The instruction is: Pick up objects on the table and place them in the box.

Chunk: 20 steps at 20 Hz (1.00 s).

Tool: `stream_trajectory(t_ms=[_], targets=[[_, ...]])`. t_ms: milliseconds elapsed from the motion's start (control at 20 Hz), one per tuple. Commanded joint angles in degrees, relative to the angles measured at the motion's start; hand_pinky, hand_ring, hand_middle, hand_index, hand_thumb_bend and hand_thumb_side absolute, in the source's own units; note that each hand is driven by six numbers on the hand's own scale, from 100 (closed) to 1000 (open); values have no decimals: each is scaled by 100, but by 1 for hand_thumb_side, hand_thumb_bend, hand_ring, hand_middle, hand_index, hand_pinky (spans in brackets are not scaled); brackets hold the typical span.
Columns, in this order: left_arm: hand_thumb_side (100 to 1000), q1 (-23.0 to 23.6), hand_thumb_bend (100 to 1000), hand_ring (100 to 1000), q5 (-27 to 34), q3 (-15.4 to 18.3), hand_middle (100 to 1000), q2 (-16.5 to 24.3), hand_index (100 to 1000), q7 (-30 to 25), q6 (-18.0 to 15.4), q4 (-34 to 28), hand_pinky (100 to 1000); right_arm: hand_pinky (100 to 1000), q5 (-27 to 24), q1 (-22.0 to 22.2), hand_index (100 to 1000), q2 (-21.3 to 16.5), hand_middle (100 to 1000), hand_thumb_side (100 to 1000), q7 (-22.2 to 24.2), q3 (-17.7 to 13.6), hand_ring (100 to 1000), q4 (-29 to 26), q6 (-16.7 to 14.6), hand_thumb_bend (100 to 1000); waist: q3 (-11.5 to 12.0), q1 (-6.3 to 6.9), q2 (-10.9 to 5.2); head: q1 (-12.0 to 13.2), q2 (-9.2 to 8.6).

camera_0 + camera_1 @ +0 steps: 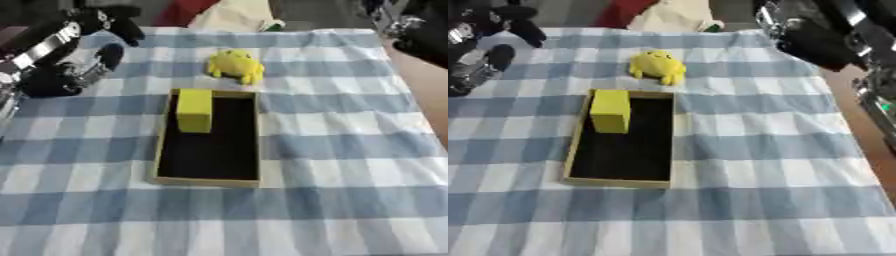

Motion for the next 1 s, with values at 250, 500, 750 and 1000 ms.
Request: stream_trajectory(t_ms=[250,500,750,1000], targets=[[825,331,100,700,884,280,695,-492,976,-145,526,-881,856,833,1118,-1097,881,675,809,713,1196,196,727,1813,-613,100,206,-109,-159,-160,-105],[820,490,100,699,1057,356,694,-795,981,-228,765,-1175,859,836,1948,-1530,897,1273,823,706,1347,145,740,2911,-959,100,360,-160,-144,-264,-150],[823,503,100,698,1131,334,693,-996,983,-343,905,-1282,860,843,3000,-1814,929,1816,871,676,1439,101,763,3708,-1236,195,515,-190,-125,-397,-189],[831,496,100,700,1149,290,695,-1099,985,-468,956,-1336,862,844,3756,-1967,937,2241,893,631,1287,-74,773,4403,-1395,248,657,-199,-105,-498,-203]])
